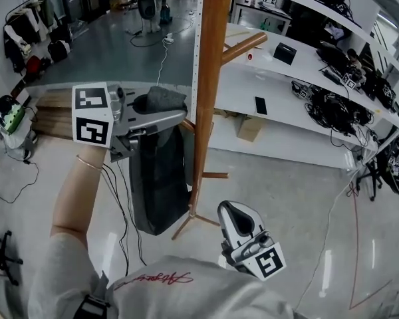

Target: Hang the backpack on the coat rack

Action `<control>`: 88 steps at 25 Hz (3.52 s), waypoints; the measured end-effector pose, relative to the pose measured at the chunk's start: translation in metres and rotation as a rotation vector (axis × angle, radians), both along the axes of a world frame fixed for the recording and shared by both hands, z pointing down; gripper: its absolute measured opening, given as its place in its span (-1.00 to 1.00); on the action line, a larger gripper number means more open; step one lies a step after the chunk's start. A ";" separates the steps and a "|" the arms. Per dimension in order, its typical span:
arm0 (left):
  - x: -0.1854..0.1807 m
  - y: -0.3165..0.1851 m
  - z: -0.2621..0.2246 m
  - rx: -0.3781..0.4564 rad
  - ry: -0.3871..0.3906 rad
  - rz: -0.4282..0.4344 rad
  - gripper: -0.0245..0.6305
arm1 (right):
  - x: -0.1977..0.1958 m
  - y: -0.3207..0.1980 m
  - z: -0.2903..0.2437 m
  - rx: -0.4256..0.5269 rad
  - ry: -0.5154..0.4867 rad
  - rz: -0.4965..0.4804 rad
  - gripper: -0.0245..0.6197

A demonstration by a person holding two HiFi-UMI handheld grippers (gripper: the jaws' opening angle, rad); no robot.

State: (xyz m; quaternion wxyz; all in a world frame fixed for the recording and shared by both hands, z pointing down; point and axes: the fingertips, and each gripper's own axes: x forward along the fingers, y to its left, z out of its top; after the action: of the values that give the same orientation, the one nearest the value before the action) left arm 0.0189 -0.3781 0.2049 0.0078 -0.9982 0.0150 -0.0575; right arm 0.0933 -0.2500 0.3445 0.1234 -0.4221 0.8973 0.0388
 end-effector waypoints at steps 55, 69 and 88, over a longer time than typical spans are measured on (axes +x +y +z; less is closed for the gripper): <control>-0.012 -0.014 0.121 -0.057 -0.048 -0.357 -0.18 | -0.017 0.008 0.026 -0.075 -0.048 -0.174 -0.85; -0.057 -0.017 0.119 0.035 0.086 -0.666 0.10 | -0.021 0.022 0.034 -0.093 -0.026 -0.235 -0.85; -0.094 0.077 0.123 0.033 0.221 -0.783 0.11 | -0.058 0.060 0.017 -0.025 -0.042 -0.299 -0.85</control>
State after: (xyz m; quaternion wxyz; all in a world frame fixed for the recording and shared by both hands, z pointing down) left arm -0.0754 -0.3012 0.3278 -0.0005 -0.9169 0.3958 0.0515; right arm 0.0358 -0.1899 0.3611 0.1412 -0.2858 0.9478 -0.0001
